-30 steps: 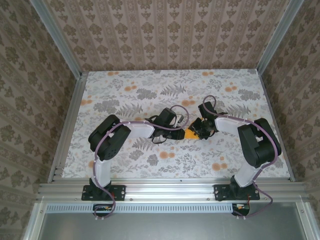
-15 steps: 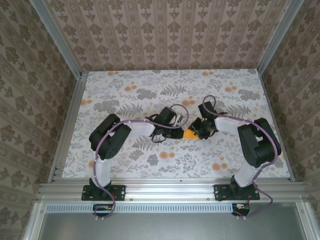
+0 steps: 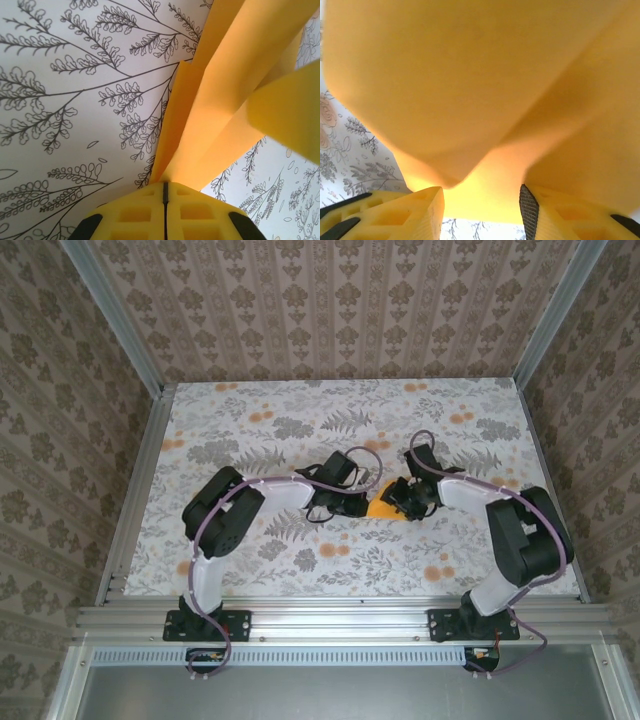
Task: Fold a paper plane with a square sheet of paper (pick it up from the middle)
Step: Fourth fold the wing at the center of the table.
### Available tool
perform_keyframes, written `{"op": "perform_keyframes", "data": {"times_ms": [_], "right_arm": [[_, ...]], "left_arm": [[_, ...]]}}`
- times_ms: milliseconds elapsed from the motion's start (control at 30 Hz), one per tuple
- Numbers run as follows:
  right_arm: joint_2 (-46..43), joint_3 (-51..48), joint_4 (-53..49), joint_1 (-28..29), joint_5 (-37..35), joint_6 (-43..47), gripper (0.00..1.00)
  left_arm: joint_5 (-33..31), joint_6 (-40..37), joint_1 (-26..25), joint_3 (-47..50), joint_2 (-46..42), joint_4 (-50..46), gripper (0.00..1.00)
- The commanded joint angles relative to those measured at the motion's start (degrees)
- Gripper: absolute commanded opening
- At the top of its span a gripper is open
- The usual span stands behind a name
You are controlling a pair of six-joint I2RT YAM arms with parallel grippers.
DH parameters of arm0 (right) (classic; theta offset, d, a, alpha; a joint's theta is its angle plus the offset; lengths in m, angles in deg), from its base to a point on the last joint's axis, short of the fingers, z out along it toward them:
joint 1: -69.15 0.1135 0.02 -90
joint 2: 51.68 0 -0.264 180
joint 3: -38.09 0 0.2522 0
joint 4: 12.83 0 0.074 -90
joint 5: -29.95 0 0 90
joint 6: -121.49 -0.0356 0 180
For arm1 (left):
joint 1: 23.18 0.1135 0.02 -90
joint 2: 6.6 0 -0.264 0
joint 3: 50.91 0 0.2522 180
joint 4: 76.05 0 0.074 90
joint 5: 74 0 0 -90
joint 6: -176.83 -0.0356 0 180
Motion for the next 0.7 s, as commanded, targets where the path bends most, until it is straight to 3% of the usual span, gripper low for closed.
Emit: {"op": "perform_keyframes", "data": {"times_ms": [0,167,367,667], "right_arm": [[-5.6,-1.3,0.5,-0.6,1.5,3.1,0.46],[-8.1,-3.4,5.9,-0.5,6.1,3.5,0.37],[-3.4,-2.4,11.4,-0.3,10.0,3.4,0.21],[4.2,-1.6,14.7,-0.3,8.4,2.8,0.19]], "left_arm": [[-2.4,-2.4,-1.0,-0.3,3.4,-8.7,0.06],[-2.9,-3.1,-1.5,-1.5,4.0,-10.6,0.05],[-3.0,-3.3,-1.8,-2.0,4.5,-11.2,0.04],[-3.4,-3.3,-2.0,-2.4,4.4,-11.8,0.03]]}}
